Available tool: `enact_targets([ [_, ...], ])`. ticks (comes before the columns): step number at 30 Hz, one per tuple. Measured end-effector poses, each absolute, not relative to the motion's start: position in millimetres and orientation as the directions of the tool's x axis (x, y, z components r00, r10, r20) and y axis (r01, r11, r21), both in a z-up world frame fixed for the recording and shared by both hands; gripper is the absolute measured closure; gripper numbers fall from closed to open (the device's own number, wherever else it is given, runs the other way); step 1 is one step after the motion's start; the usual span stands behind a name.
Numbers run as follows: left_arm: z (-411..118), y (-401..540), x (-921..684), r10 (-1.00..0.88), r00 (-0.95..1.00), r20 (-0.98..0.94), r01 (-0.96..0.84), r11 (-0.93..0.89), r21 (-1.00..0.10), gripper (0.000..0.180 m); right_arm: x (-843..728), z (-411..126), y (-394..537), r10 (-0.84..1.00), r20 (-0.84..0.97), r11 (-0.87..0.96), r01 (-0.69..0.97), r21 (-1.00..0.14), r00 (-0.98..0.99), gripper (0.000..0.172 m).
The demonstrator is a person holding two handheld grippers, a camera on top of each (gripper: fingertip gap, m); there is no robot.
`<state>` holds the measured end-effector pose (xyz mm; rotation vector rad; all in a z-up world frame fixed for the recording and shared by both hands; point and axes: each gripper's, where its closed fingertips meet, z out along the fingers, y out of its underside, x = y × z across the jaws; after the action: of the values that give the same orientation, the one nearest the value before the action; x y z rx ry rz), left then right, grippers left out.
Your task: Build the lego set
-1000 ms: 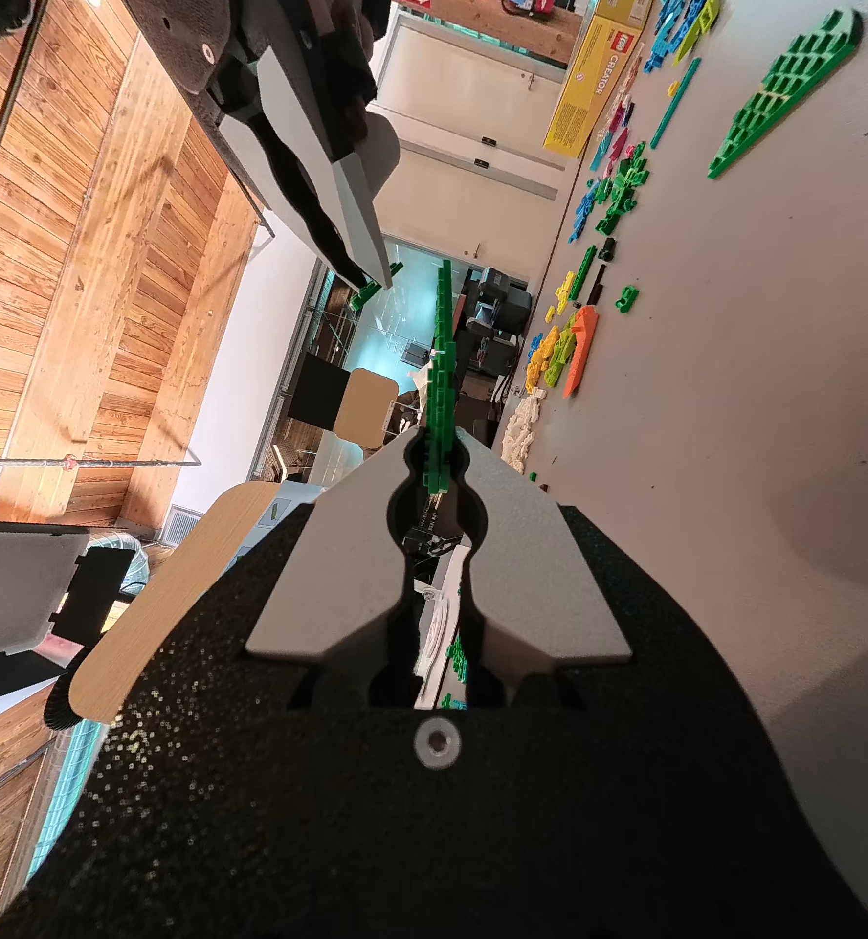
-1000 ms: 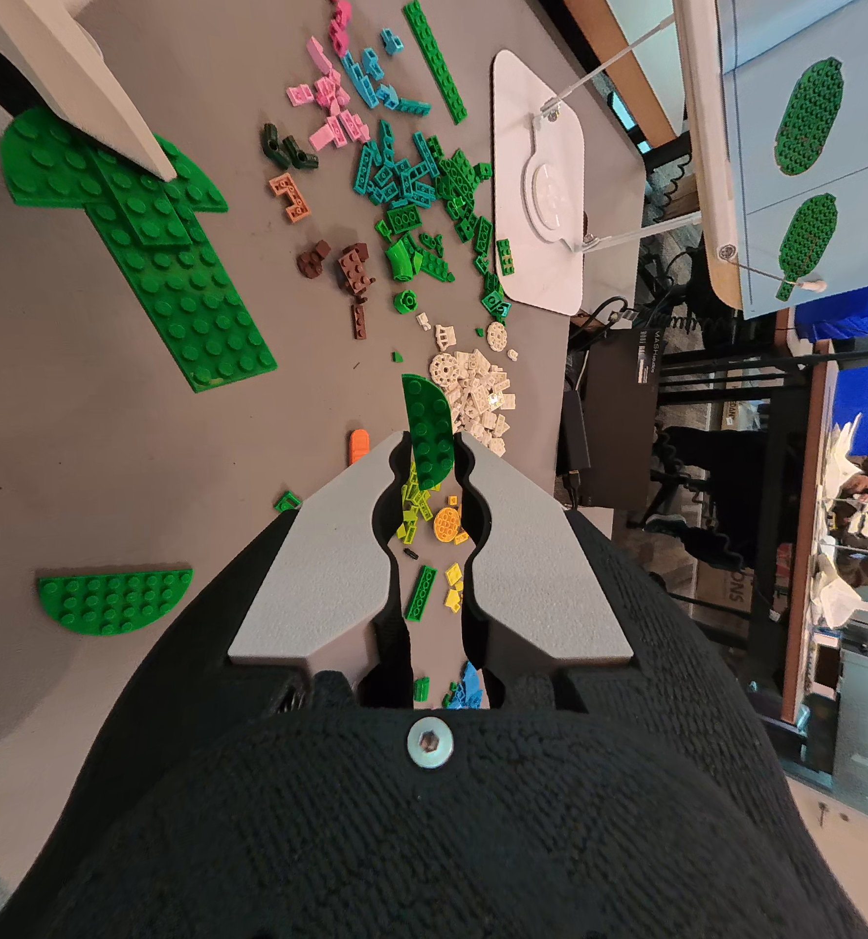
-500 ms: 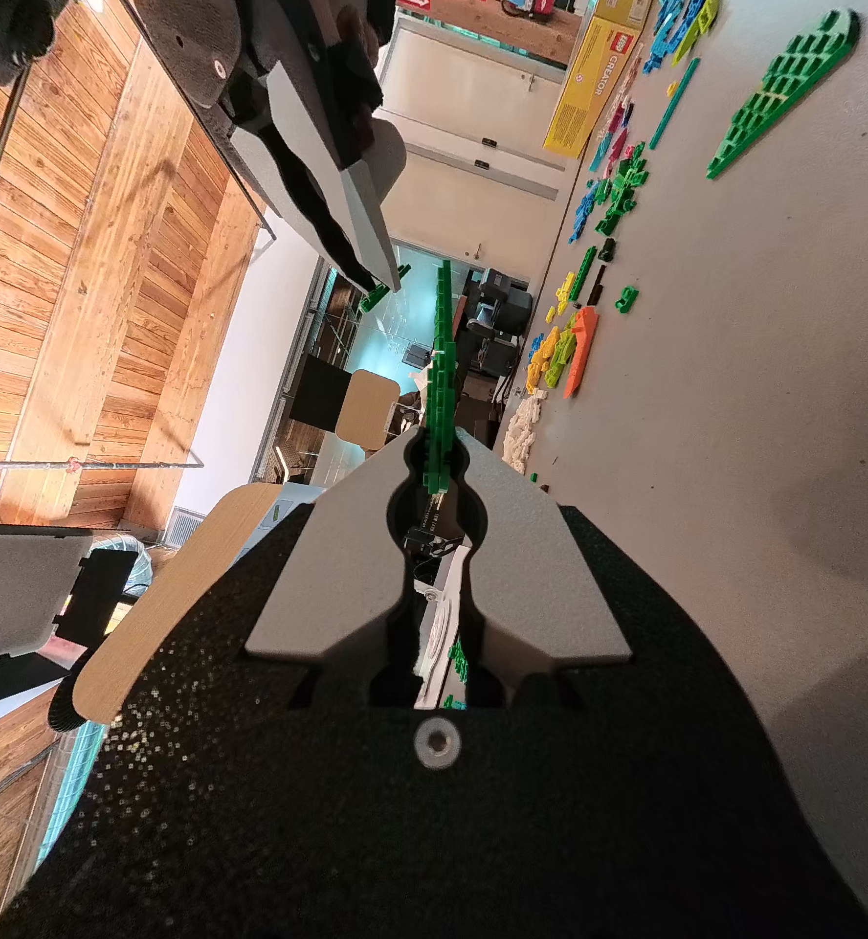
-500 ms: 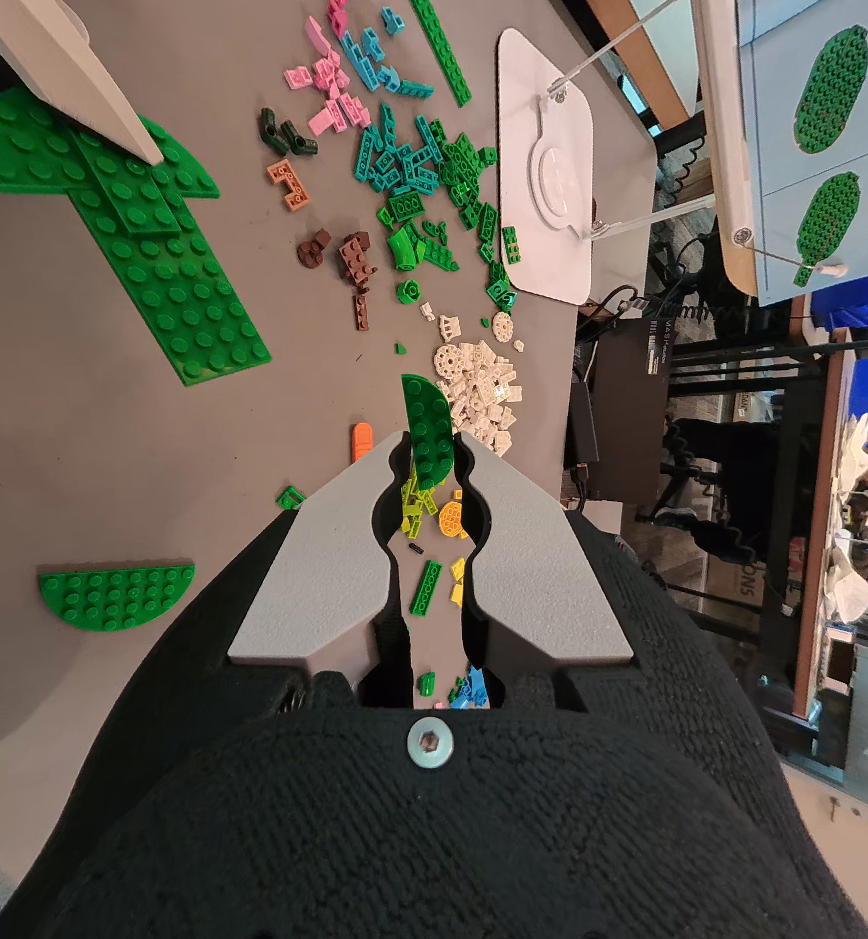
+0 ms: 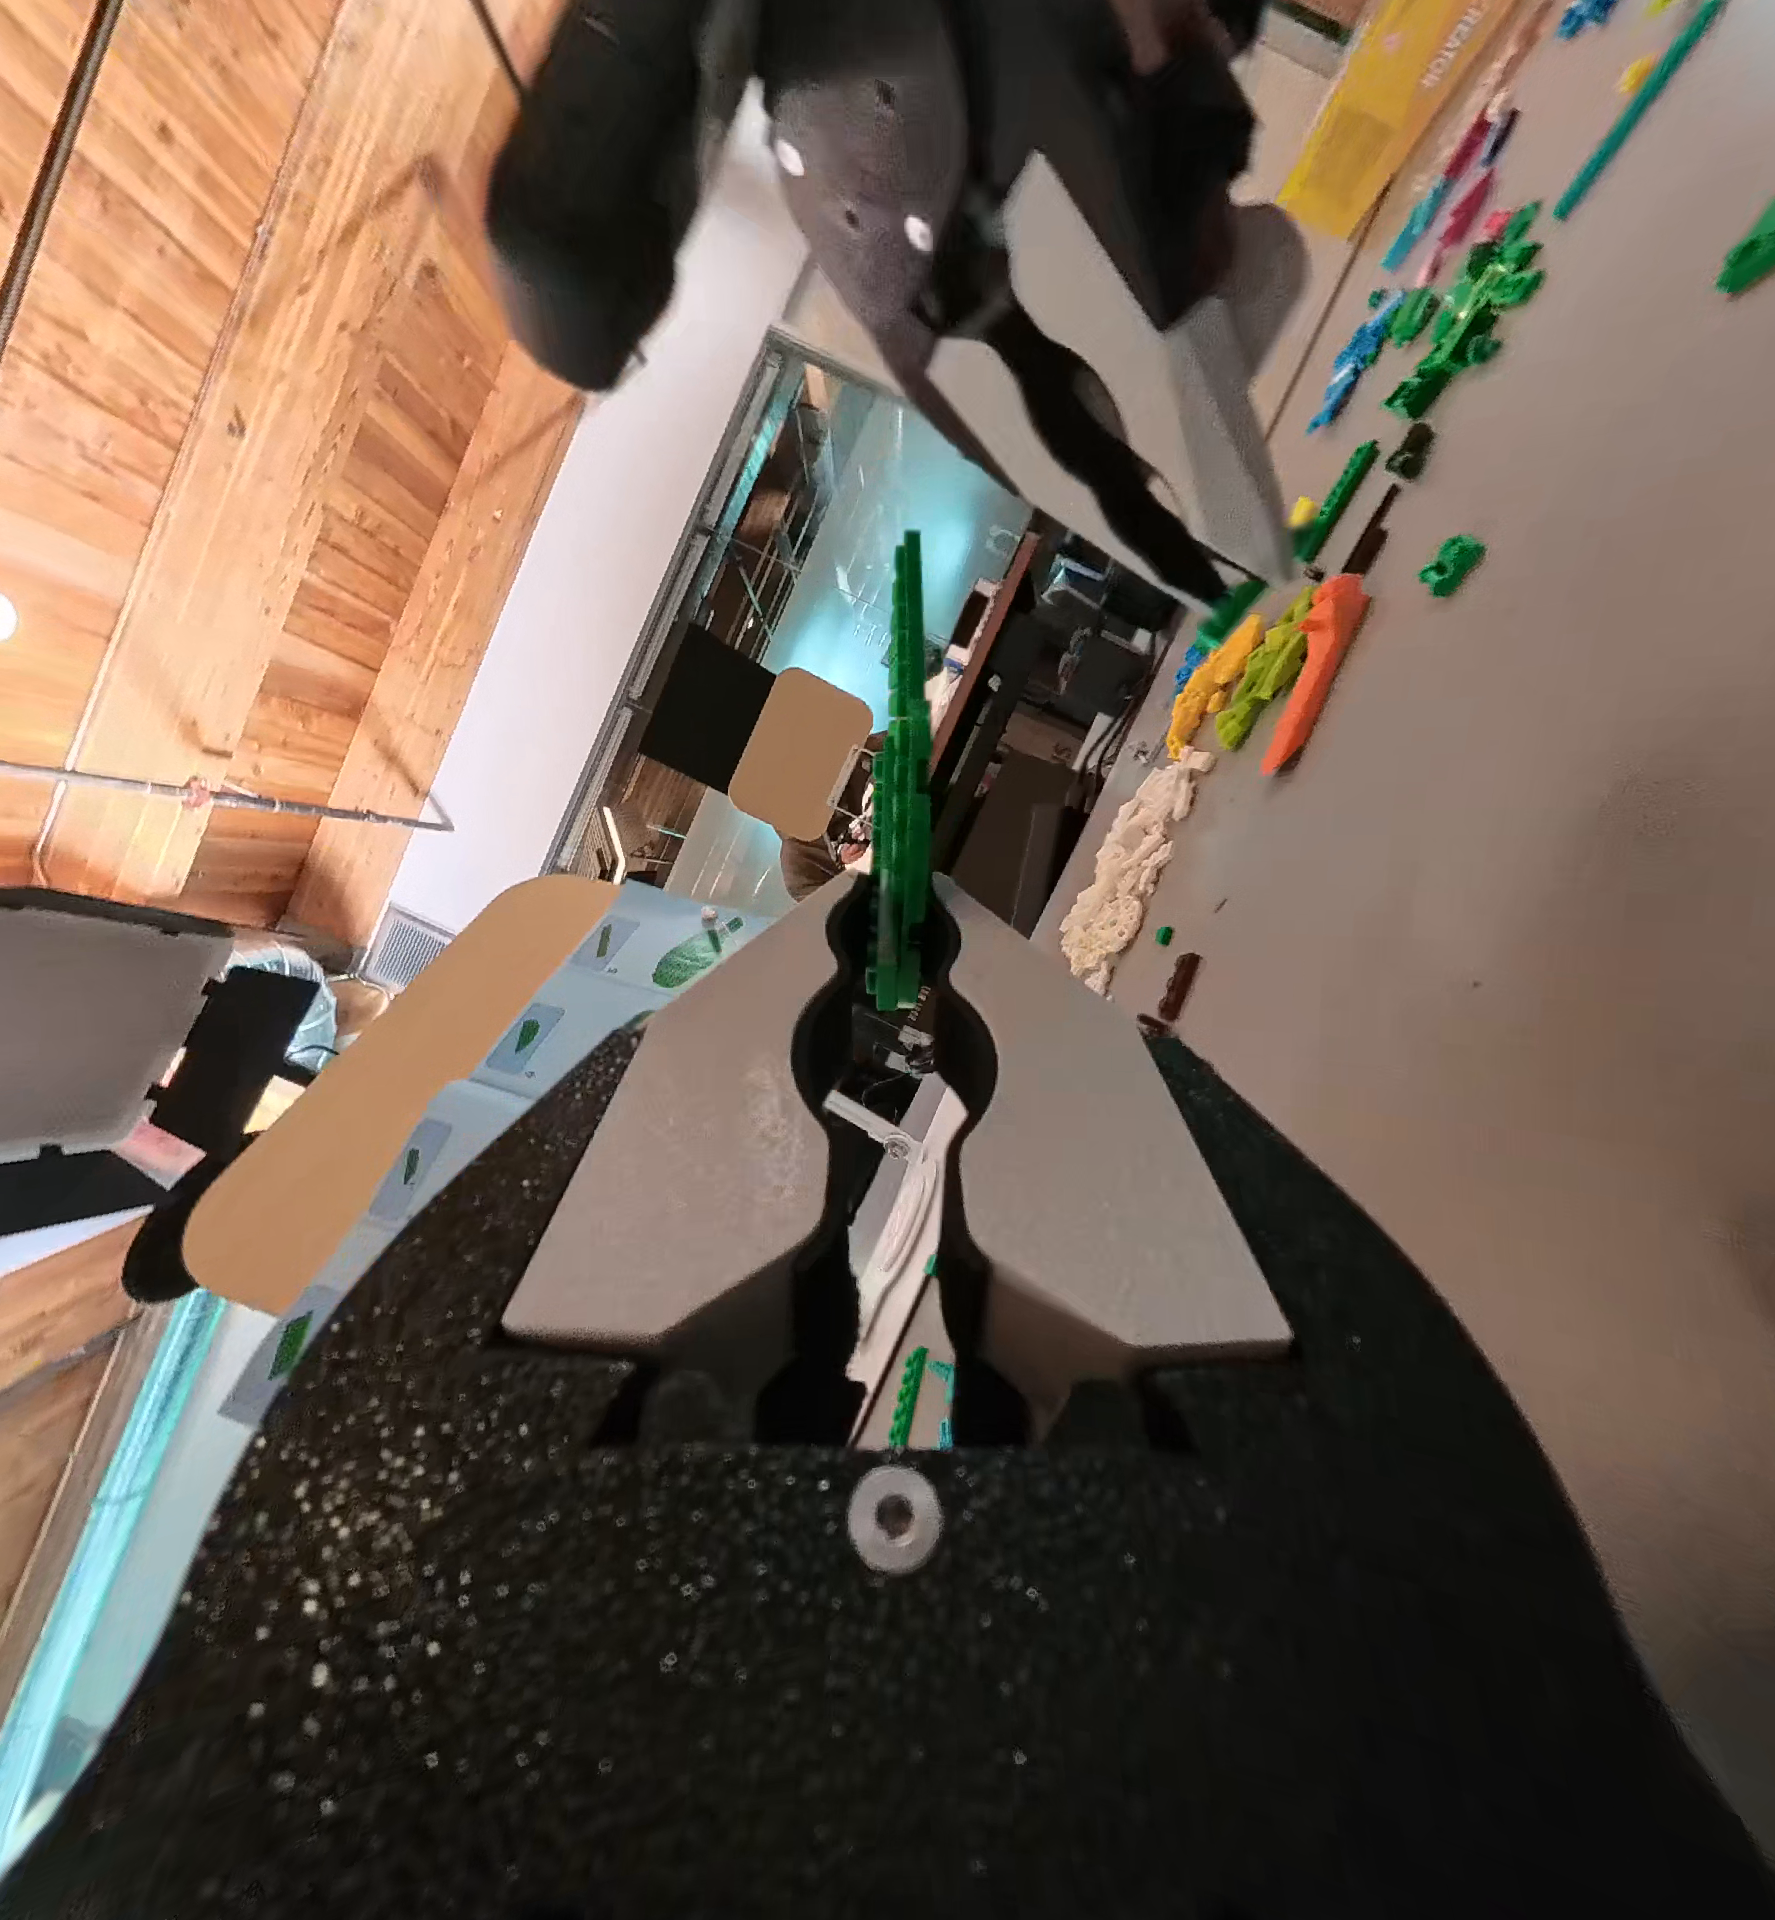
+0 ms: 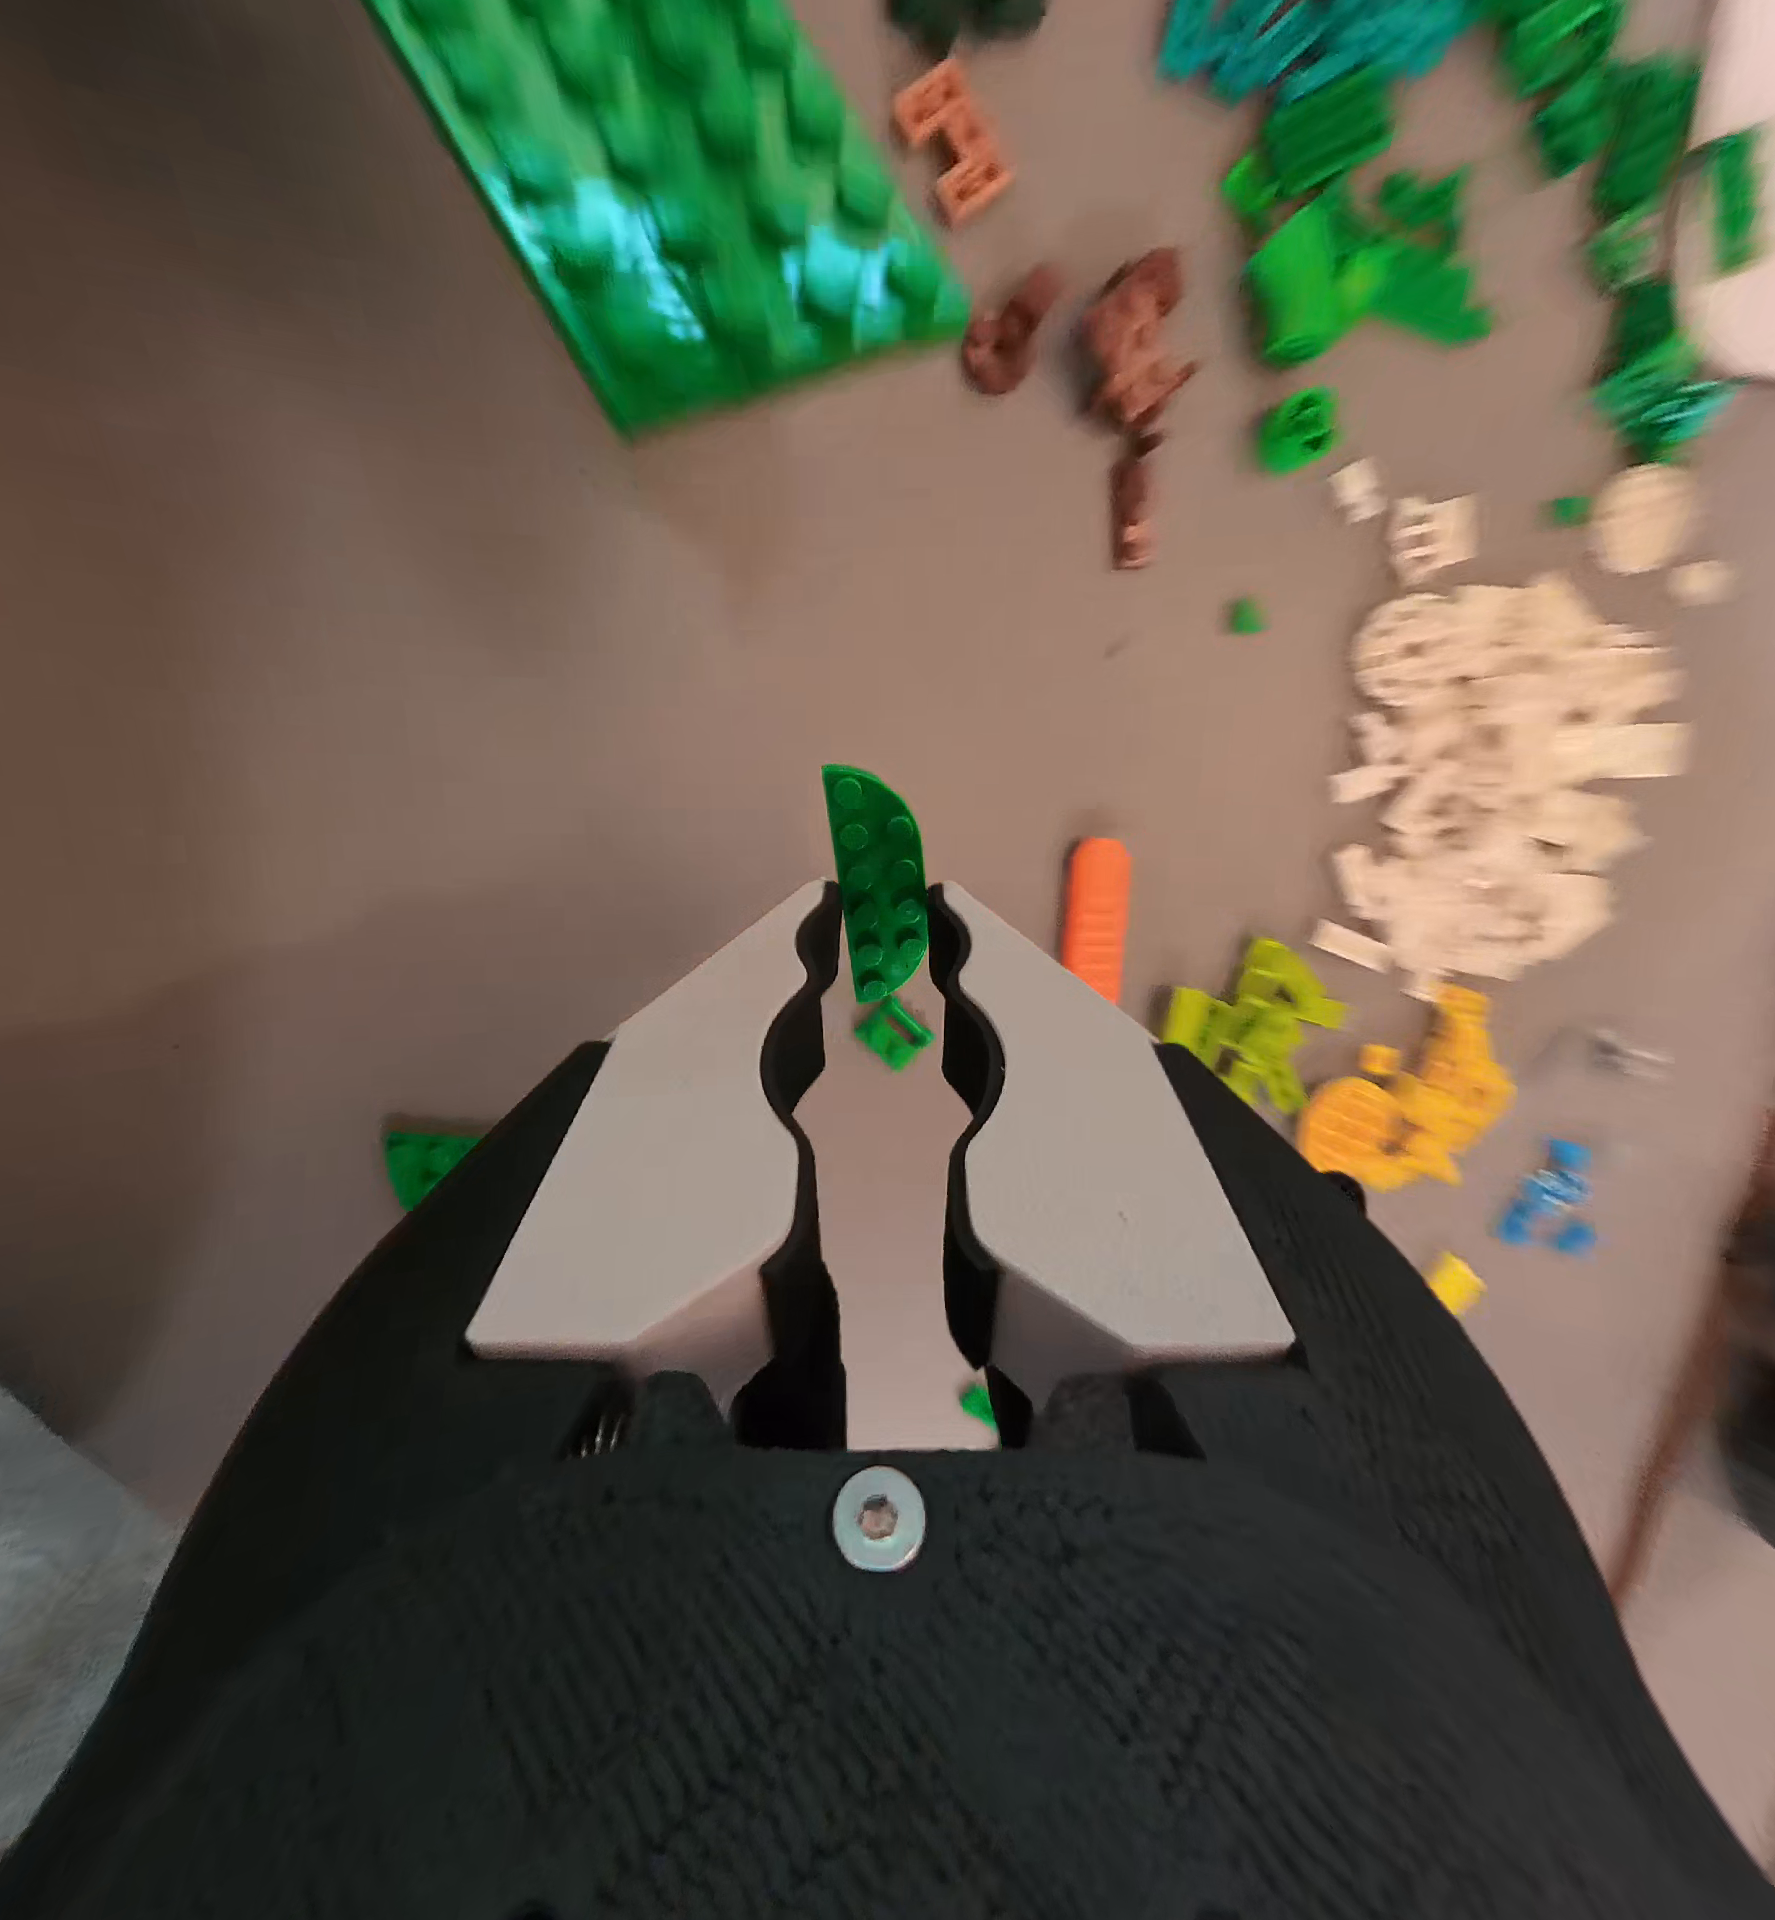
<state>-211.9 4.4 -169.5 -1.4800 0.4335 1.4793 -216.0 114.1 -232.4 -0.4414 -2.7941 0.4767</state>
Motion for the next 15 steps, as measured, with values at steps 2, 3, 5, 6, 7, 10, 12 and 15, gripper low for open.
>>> enact_targets([
  [2,-166,1,-214,0.392,0.208,-0.896,-0.793,-0.469,-0.389,0.175,-217,-241,108,0.346,0.156,0.889,0.269,-0.37,-0.925,0.156],
  [3,-165,0,-215,0.4,0.209,-0.892,-0.791,-0.468,-0.395,0.175,-218,-244,106,0.346,0.138,0.888,0.276,-0.368,-0.928,0.157],
  [5,-164,-1,-215,0.409,0.209,-0.888,-0.789,-0.466,-0.4,0.175,-219,-254,104,0.338,0.124,0.901,0.283,-0.33,-0.933,0.157],
  [6,-163,-1,-215,0.411,0.207,-0.888,-0.79,-0.465,-0.4,0.175,-218,-259,104,0.329,0.12,0.91,0.281,-0.305,-0.937,0.156],
  [7,-163,-2,-214,0.414,0.205,-0.887,-0.79,-0.465,-0.399,0.175,-217,-263,104,0.32,0.116,0.917,0.276,-0.286,-0.94,0.156],
  [10,-160,-3,-214,0.424,0.198,-0.884,-0.79,-0.464,-0.4,0.175,-217,-271,103,0.312,0.108,0.928,0.278,-0.247,-0.944,0.156],
  [12,-160,-4,-214,0.43,0.199,-0.881,-0.788,-0.464,-0.404,0.175,-217,-274,103,0.315,0.106,0.931,0.285,-0.23,-0.943,0.156],
  [15,-159,-5,-215,0.435,0.203,-0.877,-0.788,-0.46,-0.41,0.175,-214,-279,102,0.319,0.083,0.931,0.295,-0.215,-0.944,0.156],
])
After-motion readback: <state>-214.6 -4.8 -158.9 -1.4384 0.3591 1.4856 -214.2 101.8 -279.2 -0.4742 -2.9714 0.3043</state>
